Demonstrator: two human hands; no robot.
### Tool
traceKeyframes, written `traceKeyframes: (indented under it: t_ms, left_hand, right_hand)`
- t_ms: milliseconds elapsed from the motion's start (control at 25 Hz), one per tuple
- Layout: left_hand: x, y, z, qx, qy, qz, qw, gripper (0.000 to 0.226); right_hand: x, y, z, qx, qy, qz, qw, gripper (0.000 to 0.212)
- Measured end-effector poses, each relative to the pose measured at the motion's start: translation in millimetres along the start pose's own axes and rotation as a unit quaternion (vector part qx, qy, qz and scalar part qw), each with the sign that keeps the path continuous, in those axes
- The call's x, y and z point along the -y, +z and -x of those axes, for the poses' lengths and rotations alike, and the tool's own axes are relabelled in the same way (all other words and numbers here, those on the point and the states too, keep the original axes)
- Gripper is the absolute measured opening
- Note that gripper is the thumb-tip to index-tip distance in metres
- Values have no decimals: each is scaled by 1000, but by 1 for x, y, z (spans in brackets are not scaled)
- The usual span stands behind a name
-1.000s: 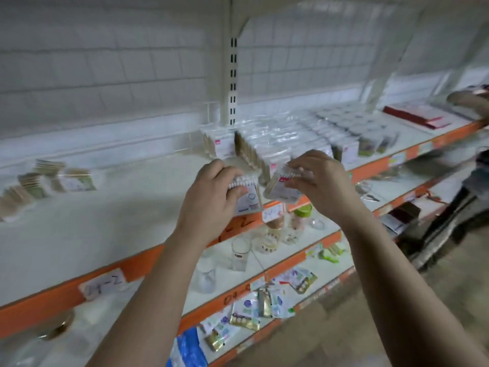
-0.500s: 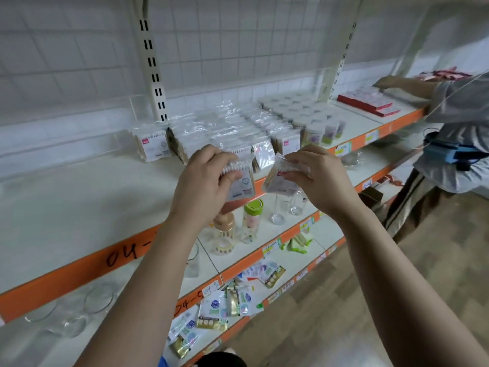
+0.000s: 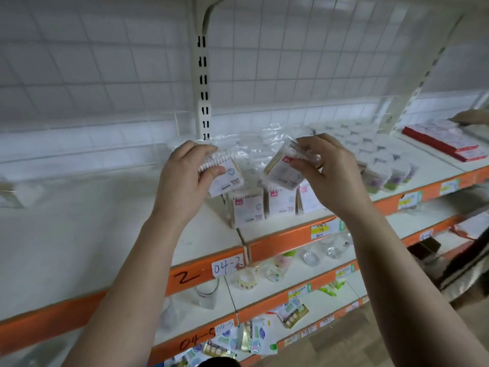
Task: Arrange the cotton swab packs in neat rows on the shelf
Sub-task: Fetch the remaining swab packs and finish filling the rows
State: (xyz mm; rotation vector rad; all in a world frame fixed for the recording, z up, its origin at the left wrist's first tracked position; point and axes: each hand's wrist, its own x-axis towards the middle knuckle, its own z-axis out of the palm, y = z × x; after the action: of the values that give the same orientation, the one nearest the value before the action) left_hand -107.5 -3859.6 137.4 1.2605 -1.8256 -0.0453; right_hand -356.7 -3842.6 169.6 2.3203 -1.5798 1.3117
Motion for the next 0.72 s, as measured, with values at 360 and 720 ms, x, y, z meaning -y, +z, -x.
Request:
traceKeyframes:
  t_ms: [360,720]
  left_hand:
    - [79,20,-31,21,-55,-60,996,30]
    - [94,53,-34,42,-46,-147,987,33]
  right_hand:
    - [-8,63,-69,40,-43,-71,996,26]
    - [-20,93,-99,91,-90,-131,983,28]
